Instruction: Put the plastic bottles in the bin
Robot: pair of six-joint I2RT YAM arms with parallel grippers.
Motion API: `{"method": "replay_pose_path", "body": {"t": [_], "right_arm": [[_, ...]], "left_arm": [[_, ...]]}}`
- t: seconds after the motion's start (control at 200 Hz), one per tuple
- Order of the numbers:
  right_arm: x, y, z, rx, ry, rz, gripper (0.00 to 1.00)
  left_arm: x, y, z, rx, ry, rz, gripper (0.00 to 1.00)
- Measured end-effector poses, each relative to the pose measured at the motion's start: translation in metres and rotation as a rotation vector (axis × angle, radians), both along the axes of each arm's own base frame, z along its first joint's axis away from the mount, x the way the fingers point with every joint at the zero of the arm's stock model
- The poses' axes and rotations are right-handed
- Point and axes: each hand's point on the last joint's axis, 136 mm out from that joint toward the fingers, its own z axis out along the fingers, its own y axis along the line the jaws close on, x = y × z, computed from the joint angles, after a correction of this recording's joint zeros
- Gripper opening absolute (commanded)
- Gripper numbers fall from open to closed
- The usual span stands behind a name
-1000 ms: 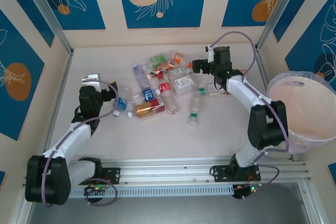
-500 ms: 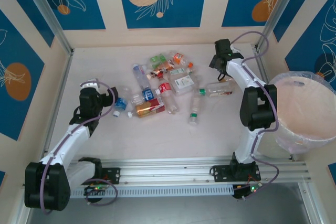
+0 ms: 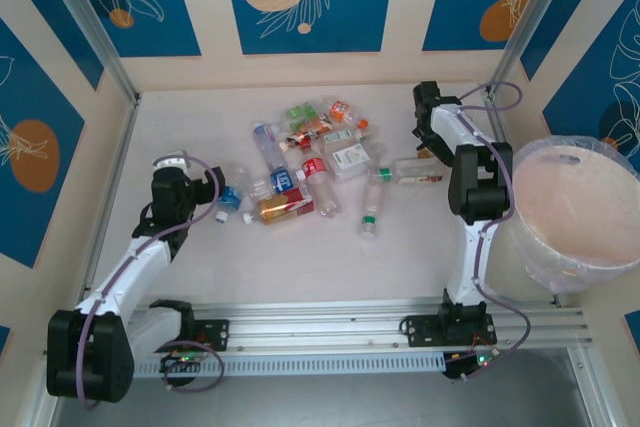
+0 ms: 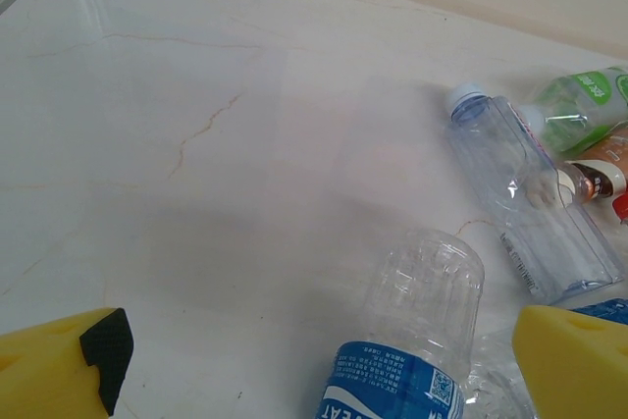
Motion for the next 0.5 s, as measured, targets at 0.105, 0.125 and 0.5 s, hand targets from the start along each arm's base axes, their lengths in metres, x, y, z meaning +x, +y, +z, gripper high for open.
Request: {"method": "replay_pose_path", "body": {"t": [0.105,0.125,0.5], "right_arm": [[0.001,-0.003,-0.004,0.03,-0.006,-0.026,0.98],[0.002,-0.003,-0.006,0.035,-0.005,-0.028,0.98],[0.025,0.004,-0.039,0.086,-0.001,0.041,0.58]], "left_arm": [[0.0,0.001,-0.001,0.001,0.003,0.003,1.0],[-0.001,0.001,-0.002,0.002,0.004,0.004,1.0],[-0.001,0.005,-0.002,0.009,0.002,0.027,1.0]]}}
